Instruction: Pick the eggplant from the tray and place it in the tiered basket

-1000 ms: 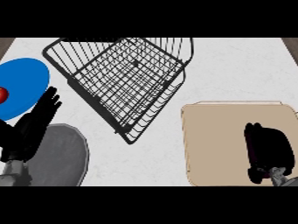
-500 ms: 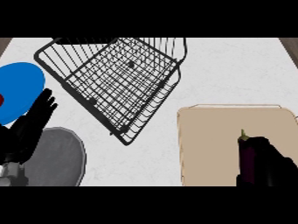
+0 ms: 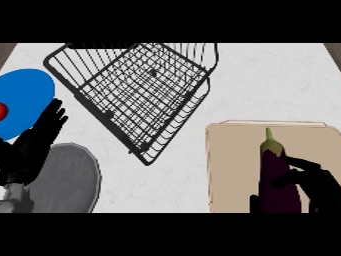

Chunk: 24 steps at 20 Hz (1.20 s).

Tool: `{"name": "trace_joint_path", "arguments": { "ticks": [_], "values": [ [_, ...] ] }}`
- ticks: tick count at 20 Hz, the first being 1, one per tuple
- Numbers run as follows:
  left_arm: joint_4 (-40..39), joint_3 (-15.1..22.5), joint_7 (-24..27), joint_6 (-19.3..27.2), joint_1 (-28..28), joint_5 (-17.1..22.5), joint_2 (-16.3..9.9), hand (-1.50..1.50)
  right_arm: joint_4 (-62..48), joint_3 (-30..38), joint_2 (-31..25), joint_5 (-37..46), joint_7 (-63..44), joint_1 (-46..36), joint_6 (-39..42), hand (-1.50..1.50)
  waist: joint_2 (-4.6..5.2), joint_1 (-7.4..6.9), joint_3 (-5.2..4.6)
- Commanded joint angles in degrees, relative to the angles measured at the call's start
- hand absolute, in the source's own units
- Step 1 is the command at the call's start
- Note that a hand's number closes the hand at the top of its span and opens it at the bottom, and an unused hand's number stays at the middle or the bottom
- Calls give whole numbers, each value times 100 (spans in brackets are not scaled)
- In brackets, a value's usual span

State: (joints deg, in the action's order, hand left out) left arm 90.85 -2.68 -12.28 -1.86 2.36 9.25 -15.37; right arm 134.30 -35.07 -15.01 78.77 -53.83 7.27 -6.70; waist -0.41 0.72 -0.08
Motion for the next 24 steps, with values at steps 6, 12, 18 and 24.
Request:
{"name": "trace_joint_path", "arguments": {
  "ticks": [6,12,18,24],
  "values": [
    [-322,58,-44,98,408,-215,159,0,-163,-756,1471,203,-1247,-2399,2094,150,46,-109,-5],
    [24,114,6,-40,117,-164,186,0,-1750,-581,1493,-536,-1996,-4078,1414,150,42,-225,-4],
    [111,100,-275,-141,235,-92,90,0,-2756,321,1497,-1488,-2332,-5541,1315,150,41,-295,-4],
    [-233,-27,-133,-198,472,-52,92,0,-4358,362,1498,-2010,-2304,-6148,372,150,74,-321,-4]
  ]
}}
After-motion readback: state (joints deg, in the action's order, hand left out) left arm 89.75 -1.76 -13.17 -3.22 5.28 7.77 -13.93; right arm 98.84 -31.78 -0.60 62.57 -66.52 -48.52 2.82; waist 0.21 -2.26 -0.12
